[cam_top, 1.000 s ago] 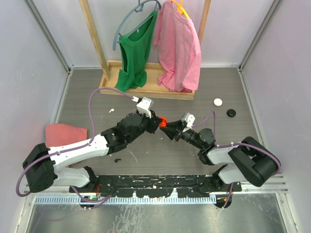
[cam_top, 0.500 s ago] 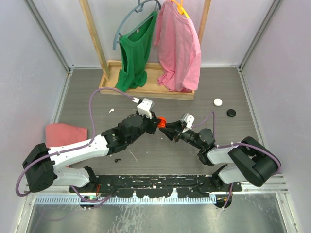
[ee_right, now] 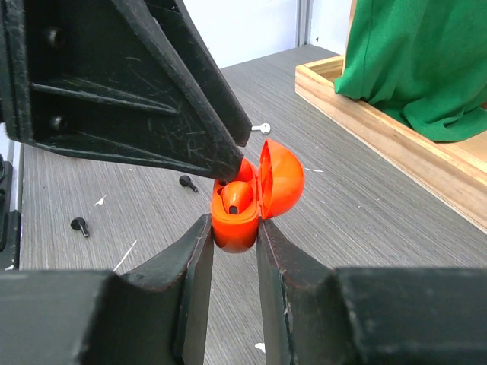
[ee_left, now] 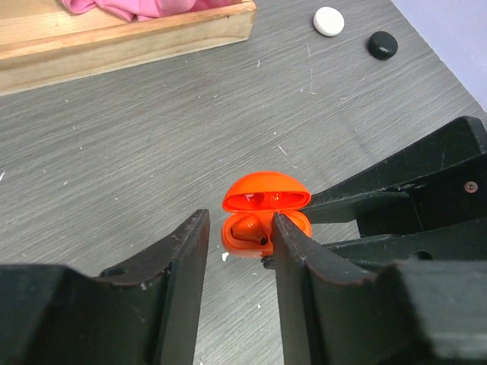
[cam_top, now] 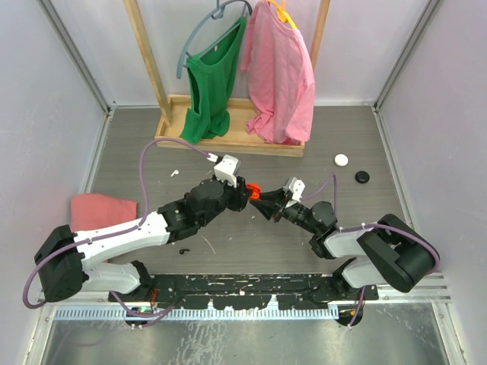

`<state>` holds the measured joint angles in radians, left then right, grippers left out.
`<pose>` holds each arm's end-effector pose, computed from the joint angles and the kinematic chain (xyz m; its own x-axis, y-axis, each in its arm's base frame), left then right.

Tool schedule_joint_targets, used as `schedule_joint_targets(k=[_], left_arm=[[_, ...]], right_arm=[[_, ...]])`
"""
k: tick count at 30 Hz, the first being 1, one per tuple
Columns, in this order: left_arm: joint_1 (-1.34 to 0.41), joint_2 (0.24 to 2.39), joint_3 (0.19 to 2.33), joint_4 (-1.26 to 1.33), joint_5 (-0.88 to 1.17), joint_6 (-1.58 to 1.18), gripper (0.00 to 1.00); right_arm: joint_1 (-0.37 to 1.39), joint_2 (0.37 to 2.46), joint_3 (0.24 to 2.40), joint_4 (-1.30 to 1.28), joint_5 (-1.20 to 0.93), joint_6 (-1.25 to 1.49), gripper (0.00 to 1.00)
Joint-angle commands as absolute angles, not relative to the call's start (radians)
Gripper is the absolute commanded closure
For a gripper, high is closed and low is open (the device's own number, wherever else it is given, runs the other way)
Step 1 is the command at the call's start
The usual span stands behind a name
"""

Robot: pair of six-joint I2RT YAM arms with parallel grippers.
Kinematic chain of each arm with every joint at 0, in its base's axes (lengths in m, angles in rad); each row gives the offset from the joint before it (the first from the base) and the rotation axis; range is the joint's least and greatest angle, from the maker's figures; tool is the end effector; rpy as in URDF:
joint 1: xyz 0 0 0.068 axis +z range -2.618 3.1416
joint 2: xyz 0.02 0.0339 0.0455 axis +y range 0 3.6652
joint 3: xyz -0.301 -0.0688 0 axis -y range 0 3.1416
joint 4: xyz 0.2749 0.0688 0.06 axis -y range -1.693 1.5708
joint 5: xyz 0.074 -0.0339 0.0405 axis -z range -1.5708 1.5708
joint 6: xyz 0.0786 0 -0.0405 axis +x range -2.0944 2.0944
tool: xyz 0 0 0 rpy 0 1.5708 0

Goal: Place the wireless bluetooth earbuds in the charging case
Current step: Place the earbud in the charging case.

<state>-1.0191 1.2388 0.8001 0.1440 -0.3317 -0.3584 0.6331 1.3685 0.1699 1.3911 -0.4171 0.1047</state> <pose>0.1990 -0.2746 0.2925 -0.3677 -0.0353 -0.9293 0.5477 0.7994 -0.2471 0.1896 0.1786 0.2020 0.0634 0.1650 -0.9843 -0.8729 0.4872 0.0255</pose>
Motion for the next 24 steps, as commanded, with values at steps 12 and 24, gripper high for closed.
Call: schedule_joint_targets(k=[12, 24], left_arm=[[-0.965, 1.068, 0.867, -0.023, -0.218, -0.426, 0.31], [-0.739, 1.028, 0.845, -0.04, 0.218, -0.599, 0.2]], right_arm=[[0.636, 1.365, 0.191, 1.492, -0.442, 0.115, 0.99], [0.635, 1.354, 0.197, 1.527, -0.529, 0.156, 0.99]])
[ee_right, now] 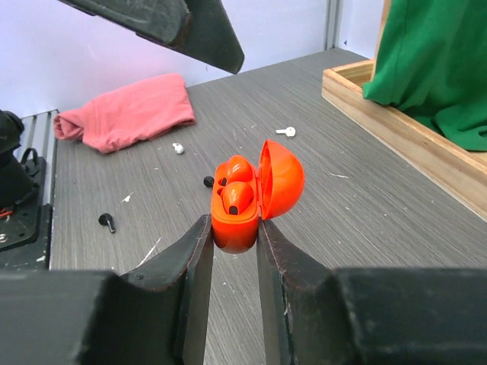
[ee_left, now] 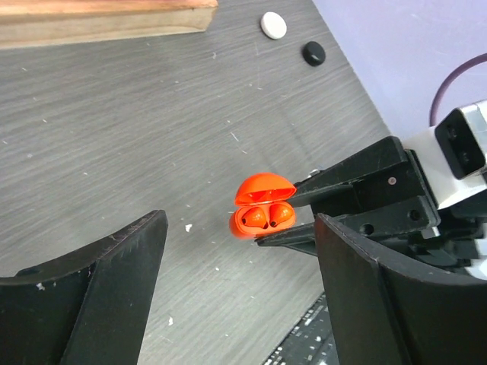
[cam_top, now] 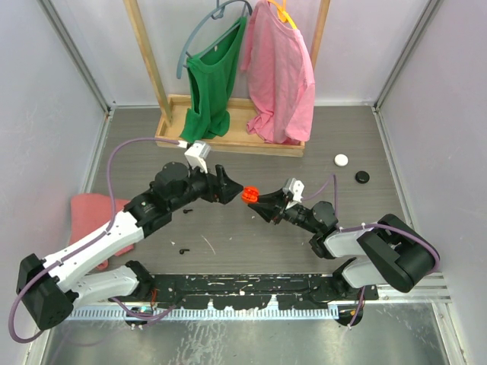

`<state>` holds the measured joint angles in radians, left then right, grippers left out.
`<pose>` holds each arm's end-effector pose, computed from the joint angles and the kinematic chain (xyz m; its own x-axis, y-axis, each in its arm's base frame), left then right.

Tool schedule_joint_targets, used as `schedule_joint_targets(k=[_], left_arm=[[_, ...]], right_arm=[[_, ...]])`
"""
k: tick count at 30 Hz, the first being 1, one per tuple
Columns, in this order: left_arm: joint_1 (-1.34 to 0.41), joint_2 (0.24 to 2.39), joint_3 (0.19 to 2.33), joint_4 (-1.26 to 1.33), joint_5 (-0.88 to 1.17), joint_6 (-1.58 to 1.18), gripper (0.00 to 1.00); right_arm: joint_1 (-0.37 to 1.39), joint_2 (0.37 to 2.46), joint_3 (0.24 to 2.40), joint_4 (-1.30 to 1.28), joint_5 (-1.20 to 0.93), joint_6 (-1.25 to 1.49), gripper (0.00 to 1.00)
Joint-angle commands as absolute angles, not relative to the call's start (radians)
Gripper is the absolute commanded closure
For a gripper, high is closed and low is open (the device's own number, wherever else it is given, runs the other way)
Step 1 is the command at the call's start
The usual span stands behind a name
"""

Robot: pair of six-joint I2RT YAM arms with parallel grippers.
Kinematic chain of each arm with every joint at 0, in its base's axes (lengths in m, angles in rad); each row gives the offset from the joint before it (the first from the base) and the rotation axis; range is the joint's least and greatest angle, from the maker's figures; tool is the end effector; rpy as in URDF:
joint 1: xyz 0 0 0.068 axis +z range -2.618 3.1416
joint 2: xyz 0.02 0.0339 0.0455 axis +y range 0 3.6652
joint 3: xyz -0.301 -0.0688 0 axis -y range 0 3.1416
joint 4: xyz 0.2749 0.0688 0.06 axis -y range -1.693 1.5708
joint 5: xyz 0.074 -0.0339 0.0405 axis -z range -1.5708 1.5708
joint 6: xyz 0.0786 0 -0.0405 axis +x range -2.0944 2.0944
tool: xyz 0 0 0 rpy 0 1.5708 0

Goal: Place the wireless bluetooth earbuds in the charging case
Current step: Place the earbud in the charging case, then close the charging case.

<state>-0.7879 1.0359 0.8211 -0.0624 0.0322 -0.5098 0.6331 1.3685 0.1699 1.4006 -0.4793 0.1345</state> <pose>0.2060 -0.2107 0.3307 -0.5249 -0.1640 -0.8352 0.5433 0.6908 -0.4771 0.1851 0.1808 0.2029 0.0410 0.1777 -0.9832 -0.9029 0.4281 0.0397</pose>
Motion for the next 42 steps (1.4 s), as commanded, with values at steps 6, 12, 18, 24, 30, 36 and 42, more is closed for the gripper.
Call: schedule_joint_targets(k=[6, 12, 18, 24, 30, 36, 42], left_arm=[[-0.684, 1.091, 0.841, 0.007, 0.347, -0.706, 0.2], [-0.677, 1.153, 0.838, 0.078, 0.427, -0.775, 0.2], [-0.678, 1.199, 0.83, 0.178, 0.498, -0.866, 0.24], [-0.678, 1.234, 0.816, 0.238, 0.537, -0.913, 0.29], [-0.676, 1.235, 0.814, 0.277, 0.553, -0.921, 0.35], [-0.666, 1.184, 0.803, 0.287, 0.543, -0.888, 0.38], [-0.657, 1.144, 0.781, 0.316, 0.538, -0.869, 0.39]], right_arm=[[0.635, 1.355, 0.215, 1.551, -0.593, 0.197, 0.99], [0.635, 1.341, 0.23, 1.554, -0.617, 0.206, 0.99], [0.636, 1.342, 0.24, 1.554, -0.633, 0.217, 0.99], [0.635, 1.34, 0.246, 1.553, -0.648, 0.225, 0.99], [0.636, 1.348, 0.247, 1.554, -0.659, 0.231, 0.99], [0.636, 1.36, 0.25, 1.554, -0.674, 0.236, 0.99], [0.635, 1.375, 0.257, 1.554, -0.702, 0.248, 0.99]])
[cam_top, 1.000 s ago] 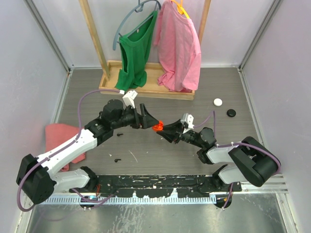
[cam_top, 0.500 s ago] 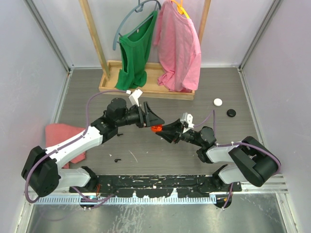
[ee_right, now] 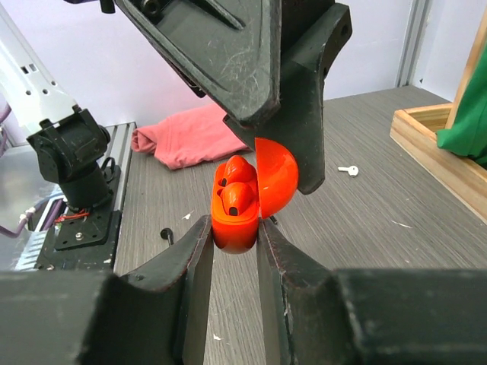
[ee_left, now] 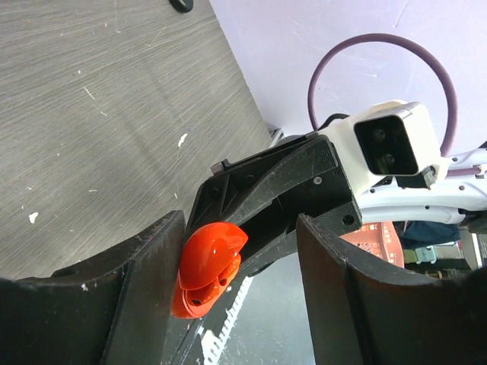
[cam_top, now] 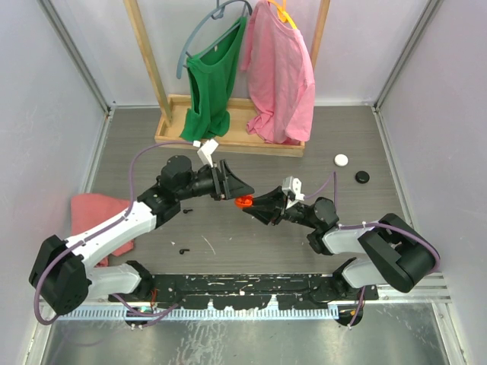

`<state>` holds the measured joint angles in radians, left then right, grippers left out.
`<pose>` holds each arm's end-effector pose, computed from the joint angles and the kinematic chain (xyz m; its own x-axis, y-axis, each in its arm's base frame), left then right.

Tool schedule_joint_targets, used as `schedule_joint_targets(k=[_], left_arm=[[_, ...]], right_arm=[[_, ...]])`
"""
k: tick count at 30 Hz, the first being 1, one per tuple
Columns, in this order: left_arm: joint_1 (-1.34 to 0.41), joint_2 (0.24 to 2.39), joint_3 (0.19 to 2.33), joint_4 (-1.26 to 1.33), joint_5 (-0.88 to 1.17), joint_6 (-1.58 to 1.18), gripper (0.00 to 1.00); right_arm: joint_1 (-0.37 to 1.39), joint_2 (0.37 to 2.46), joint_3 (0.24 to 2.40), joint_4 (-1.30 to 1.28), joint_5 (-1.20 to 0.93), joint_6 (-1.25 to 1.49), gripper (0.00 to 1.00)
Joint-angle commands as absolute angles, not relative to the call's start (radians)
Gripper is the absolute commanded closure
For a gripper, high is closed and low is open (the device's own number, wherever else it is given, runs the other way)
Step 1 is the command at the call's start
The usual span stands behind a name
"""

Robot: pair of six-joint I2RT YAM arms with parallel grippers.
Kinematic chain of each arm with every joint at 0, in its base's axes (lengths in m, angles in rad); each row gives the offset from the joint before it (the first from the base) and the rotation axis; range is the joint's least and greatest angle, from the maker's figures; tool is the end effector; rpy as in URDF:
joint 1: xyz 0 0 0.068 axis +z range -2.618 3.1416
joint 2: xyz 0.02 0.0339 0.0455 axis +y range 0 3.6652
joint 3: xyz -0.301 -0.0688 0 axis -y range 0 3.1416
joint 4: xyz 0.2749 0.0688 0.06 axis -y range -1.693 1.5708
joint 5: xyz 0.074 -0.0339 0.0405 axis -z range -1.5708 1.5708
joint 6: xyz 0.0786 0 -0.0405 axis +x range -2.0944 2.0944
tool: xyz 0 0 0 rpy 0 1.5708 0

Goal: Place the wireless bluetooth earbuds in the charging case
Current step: Close the charging case.

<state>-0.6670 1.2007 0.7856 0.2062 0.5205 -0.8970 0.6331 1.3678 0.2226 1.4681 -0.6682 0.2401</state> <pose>0.2319 -0.2324 0.3087 -0.8198 -0.2174 -0.5298 0.4461 0.3378 -0.8288 0.1777 0.1908 0.2258 0.0254 0.2502 -0.9679 -0.9720 0.2324 0.0345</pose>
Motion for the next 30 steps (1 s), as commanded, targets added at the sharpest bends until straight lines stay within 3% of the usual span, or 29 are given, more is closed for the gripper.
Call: schedule_joint_targets(k=[1, 14, 18, 24, 30], left_arm=[[-0.656, 1.141, 0.779, 0.319, 0.54, -0.868, 0.39], [-0.65, 1.106, 0.78, 0.321, 0.591, -0.862, 0.39], [-0.645, 1.09, 0.788, 0.199, 0.512, -0.827, 0.32], [-0.641, 1.11, 0.815, 0.034, 0.415, -0.793, 0.3], [-0.64, 1.17, 0.827, 0.065, 0.527, -0.827, 0.31]], right_arm=[[0.636, 1.377, 0.258, 1.554, -0.703, 0.25, 0.99], [0.635, 1.387, 0.267, 1.523, -0.715, 0.246, 0.99], [0.636, 1.379, 0.265, 1.523, -0.714, 0.245, 0.99], [0.634, 1.365, 0.255, 1.523, -0.694, 0.233, 0.99], [0.635, 1.365, 0.252, 1.525, -0.687, 0.228, 0.99]])
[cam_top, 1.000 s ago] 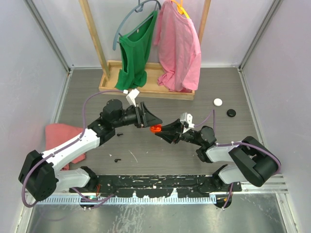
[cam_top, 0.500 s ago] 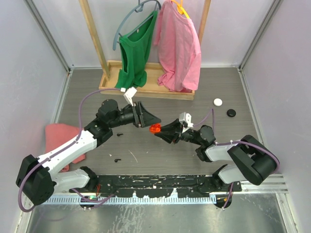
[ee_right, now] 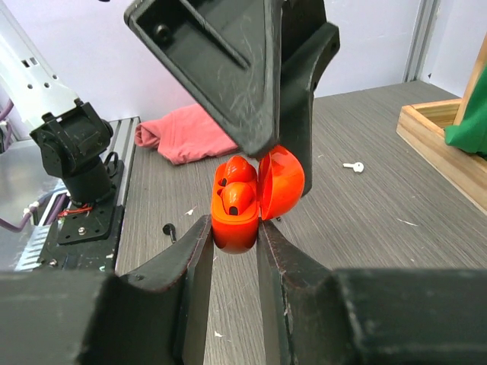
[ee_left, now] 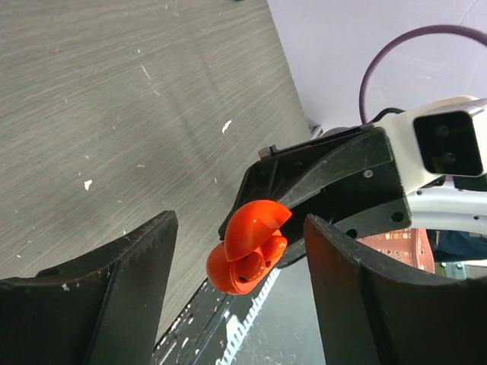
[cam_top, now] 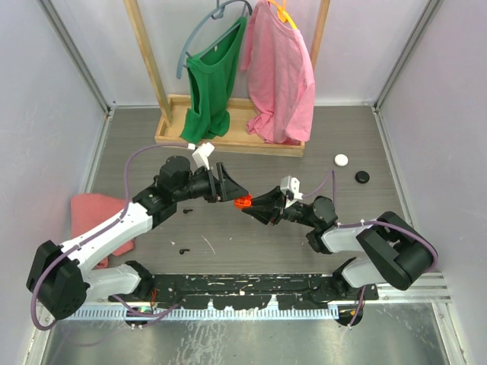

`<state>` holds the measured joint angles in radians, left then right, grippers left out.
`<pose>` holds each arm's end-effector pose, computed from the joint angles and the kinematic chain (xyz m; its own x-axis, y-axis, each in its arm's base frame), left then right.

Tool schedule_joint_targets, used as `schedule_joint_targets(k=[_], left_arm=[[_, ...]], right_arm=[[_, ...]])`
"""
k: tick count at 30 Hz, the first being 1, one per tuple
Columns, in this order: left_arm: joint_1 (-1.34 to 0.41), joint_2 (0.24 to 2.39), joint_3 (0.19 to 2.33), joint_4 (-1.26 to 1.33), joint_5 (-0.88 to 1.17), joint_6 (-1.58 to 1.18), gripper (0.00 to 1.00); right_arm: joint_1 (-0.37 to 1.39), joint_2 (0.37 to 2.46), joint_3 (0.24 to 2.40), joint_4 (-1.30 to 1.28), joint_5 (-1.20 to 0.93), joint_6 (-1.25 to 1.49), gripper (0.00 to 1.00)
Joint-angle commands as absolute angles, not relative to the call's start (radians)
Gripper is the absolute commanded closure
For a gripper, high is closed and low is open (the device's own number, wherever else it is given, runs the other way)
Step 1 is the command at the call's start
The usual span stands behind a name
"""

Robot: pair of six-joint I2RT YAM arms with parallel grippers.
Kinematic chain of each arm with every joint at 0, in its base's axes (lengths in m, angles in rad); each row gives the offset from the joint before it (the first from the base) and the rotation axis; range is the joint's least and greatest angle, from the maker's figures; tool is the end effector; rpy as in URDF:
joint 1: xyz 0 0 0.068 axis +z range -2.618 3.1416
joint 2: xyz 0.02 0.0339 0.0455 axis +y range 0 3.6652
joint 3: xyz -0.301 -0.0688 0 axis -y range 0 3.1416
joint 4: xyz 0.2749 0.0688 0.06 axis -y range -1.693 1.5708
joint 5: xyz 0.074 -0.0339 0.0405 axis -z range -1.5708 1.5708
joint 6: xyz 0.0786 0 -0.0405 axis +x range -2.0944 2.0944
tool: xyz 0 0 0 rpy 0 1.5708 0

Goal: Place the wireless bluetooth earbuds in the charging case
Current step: Close the charging case.

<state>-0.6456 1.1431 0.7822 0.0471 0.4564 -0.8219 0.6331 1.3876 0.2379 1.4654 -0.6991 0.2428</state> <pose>0.2276 -0.2148 0.3018 -0.8087 -0.2140 -0.5479 0.4151 0.4525 -0.7893 0.1795 0.1945 0.2248 0.0155 0.2396 -0.9707 -0.9785 0.2035 0.0346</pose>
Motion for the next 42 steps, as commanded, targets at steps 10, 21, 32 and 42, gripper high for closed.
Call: schedule_joint_targets(k=[10, 21, 32, 42], left_arm=[[-0.637, 1.162, 0.798, 0.257, 0.61, -0.885, 0.37], [-0.615, 1.144, 0.778, 0.384, 0.666, -0.941, 0.42], [-0.615, 1.108, 0.81, 0.106, 0.52, -0.83, 0.37], [-0.615, 1.179, 0.823, 0.131, 0.625, -0.875, 0.41]], right_arm=[[0.635, 1.373, 0.252, 1.523, -0.688, 0.23, 0.99], [0.635, 1.373, 0.252, 1.522, -0.692, 0.23, 0.99], [0.635, 1.368, 0.249, 1.52, -0.688, 0.227, 0.99], [0.636, 1.375, 0.252, 1.522, -0.69, 0.229, 0.99]])
